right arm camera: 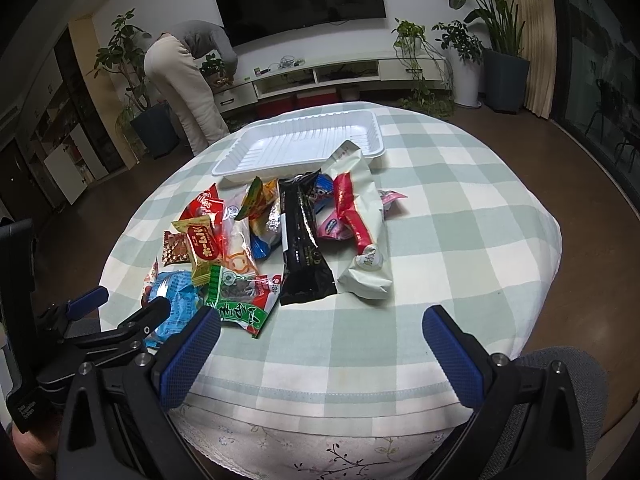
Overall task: Organize snacks
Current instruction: 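Reach the left gripper to the small red-white candy packet and grasp it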
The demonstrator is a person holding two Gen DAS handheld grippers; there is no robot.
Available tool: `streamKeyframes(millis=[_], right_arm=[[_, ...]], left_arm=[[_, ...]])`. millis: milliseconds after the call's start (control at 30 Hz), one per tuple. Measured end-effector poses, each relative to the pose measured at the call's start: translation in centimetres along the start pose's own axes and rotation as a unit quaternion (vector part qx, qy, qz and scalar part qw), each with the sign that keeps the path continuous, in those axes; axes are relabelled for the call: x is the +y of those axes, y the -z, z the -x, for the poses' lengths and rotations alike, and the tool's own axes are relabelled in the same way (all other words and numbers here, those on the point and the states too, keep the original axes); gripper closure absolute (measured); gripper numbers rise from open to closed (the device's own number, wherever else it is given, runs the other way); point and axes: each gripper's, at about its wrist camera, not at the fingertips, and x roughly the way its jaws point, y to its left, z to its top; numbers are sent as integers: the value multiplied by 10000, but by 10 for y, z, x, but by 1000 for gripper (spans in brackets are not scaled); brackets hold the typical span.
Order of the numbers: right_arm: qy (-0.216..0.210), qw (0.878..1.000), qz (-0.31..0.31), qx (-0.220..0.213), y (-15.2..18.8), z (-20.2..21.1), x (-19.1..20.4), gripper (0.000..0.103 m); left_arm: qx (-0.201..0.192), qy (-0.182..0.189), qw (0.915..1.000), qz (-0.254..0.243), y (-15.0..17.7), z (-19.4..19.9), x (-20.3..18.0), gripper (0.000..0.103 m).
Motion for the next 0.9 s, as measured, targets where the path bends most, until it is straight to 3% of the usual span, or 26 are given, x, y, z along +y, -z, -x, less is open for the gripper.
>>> streamKeyframes(millis=[133,233,300,333,400,600,833,900], right_arm=[[-166,9998,-108,-15,3,3,-3,0],[-342,9992,-219,-27,4,6,-6,0],[-530,9980,-347,-1,-3,1,-16,0],[-631,9971,-429,20,-2,-1,-18,0],[-752,9957,-537,71,-1,-4,-20,0],[-957,9934,-569,268,0,-12,-26,10],[-995,9925,-613,348,0,-22,-33,10],[-1021,9922,-602,391,1,-23,-34,10]], left_arm=[[-90,909,9957,-121,5,2,10,0],[-187,784,9964,-254,16,6,15,0],[60,763,9967,-273,24,4,21,0],[348,787,9962,-127,28,0,28,0],[468,715,9961,217,28,-3,43,0],[479,281,9978,361,11,-9,65,0],[580,359,9976,82,-14,-28,45,0],[563,466,9969,299,-23,-32,58,2]])
